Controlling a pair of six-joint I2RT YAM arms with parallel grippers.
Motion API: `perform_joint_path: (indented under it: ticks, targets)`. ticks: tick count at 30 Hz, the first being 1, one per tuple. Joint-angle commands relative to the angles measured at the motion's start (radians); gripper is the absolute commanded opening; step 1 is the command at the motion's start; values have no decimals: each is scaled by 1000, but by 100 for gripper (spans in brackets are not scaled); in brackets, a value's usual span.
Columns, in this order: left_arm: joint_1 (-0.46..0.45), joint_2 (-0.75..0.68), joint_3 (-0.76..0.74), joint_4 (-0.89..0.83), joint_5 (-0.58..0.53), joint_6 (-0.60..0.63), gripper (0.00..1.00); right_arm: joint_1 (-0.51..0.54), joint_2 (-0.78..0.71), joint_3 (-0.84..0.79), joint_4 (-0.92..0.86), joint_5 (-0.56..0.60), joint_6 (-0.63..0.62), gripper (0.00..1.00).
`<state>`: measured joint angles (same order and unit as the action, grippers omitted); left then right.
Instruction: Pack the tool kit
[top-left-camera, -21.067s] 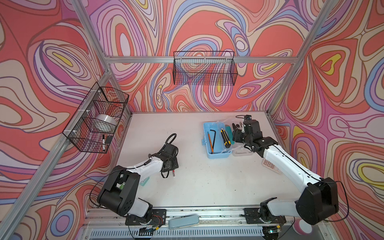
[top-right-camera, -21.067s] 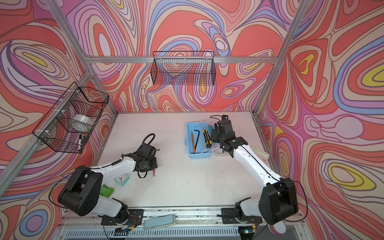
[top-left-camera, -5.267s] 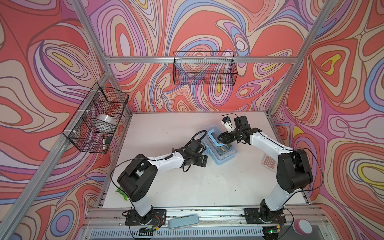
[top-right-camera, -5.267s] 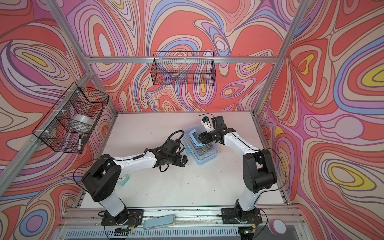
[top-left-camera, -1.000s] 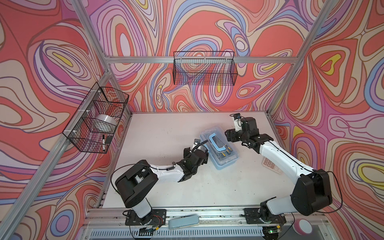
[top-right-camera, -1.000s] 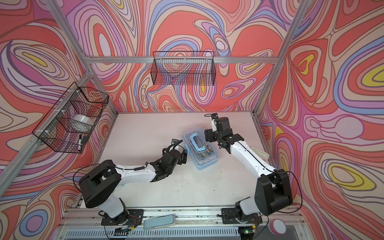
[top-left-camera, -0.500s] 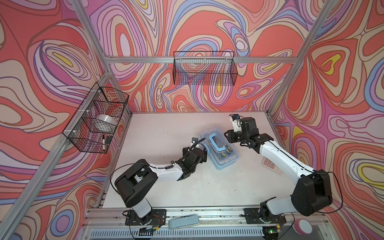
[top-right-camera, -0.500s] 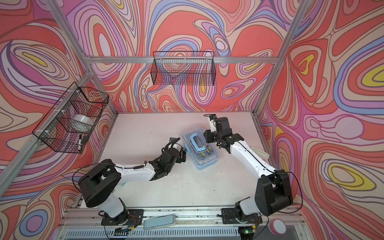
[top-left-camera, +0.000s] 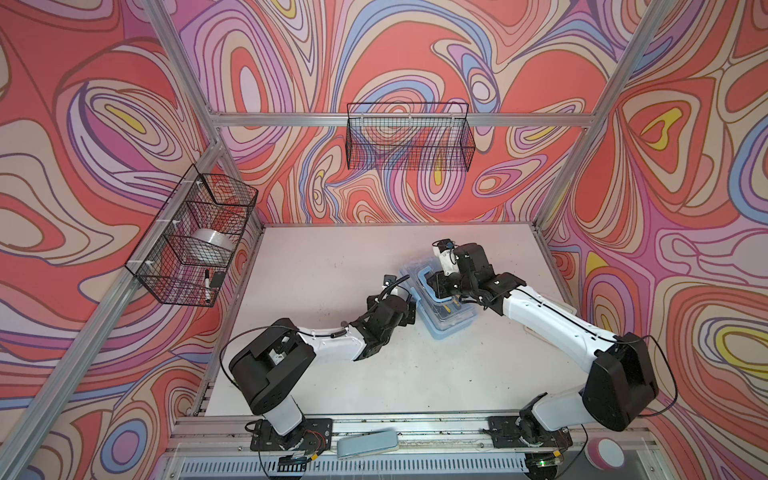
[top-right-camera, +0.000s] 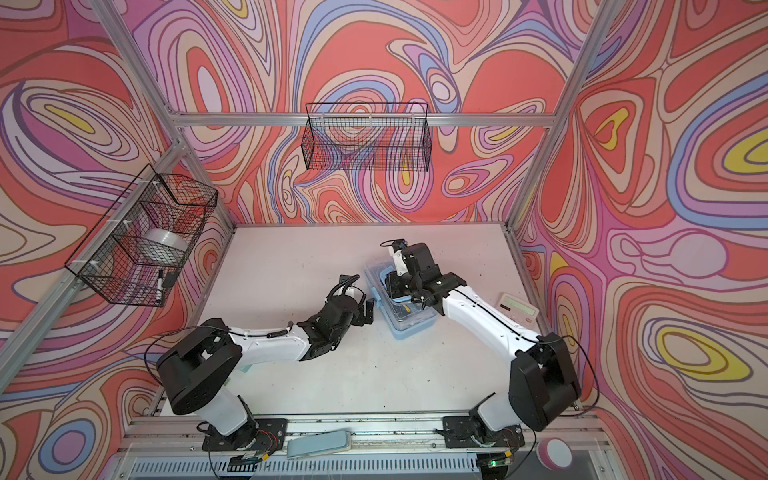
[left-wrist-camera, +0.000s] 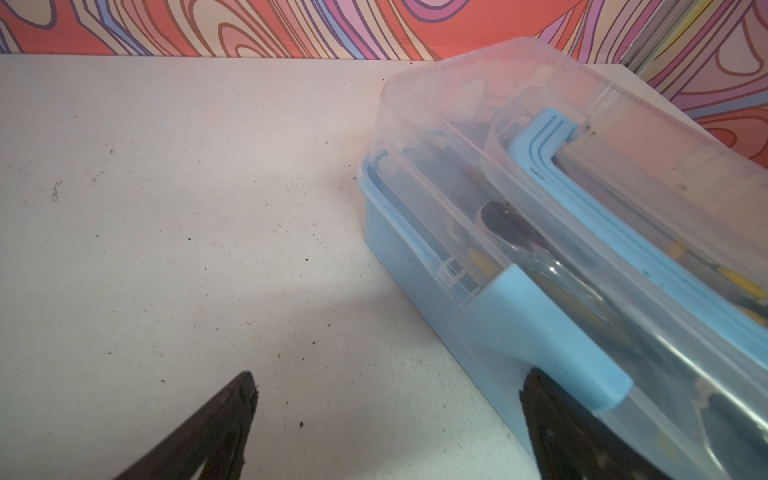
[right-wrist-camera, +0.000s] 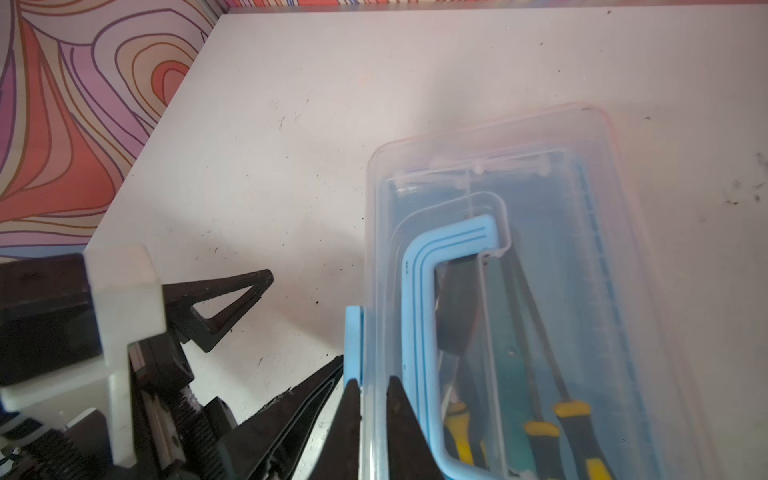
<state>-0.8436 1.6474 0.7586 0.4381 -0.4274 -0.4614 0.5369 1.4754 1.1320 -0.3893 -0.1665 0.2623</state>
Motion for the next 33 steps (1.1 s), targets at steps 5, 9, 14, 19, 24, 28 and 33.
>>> perform_joint_path:
  ticks: [5,9,14,19,24,28,33]
  targets:
    - [13,8,-16,13,33,-43,100,75,52,10,6,69,38,11]
    - [18,11,-18,12,45,-56,100,96,65,16,-11,99,37,10]
    - [22,16,-26,28,63,-85,100,112,83,25,-28,132,52,8]
    - [27,14,-43,41,72,-101,100,126,112,47,-58,161,69,6]
    - [32,11,-47,44,83,-108,100,139,129,62,-65,167,79,6]
    - [37,12,-47,54,92,-109,100,150,139,68,-71,178,83,6]
    - [40,15,-47,60,101,-111,100,154,142,67,-74,187,84,6]
